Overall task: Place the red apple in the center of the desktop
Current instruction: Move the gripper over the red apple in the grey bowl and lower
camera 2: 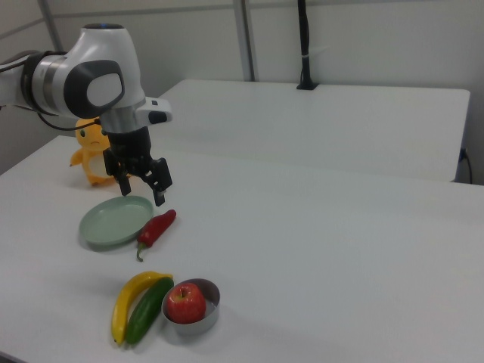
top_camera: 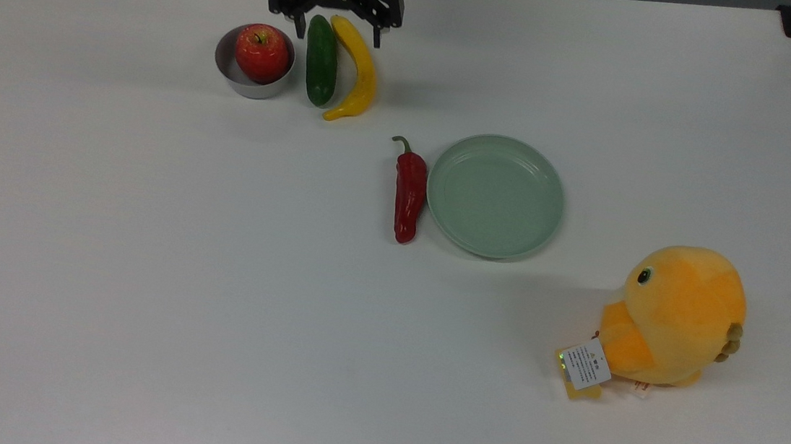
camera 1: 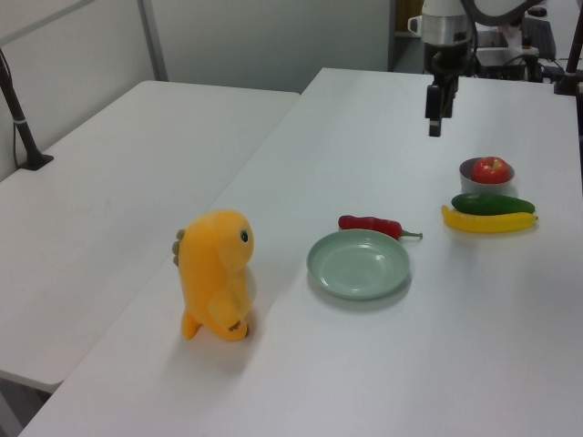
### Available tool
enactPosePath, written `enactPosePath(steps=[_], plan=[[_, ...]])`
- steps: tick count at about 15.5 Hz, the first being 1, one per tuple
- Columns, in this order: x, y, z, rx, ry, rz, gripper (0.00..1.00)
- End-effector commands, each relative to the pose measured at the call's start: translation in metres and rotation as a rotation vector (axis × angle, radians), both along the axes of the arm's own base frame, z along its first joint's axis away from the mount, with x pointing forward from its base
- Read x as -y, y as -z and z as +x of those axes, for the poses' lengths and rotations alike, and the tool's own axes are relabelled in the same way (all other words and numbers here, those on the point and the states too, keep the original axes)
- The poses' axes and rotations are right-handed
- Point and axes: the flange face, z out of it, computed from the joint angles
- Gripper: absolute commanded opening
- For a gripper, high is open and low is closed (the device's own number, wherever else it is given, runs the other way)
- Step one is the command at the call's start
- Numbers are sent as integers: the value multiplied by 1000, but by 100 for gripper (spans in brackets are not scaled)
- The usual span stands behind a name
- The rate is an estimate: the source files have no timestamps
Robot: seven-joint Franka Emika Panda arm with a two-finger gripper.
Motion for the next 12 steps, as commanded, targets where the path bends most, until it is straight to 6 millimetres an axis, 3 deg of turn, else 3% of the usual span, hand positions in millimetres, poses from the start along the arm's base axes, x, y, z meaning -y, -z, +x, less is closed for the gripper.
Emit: enactPosePath(steps=[1,6,9,12], plan=[[20,4,-12,-45,-25,-57,100],[59,24,-35,-69,-96,-94,100],[71,51,-65,-3,-74,-97,100],[90,70,-74,37,-39,-92,100]])
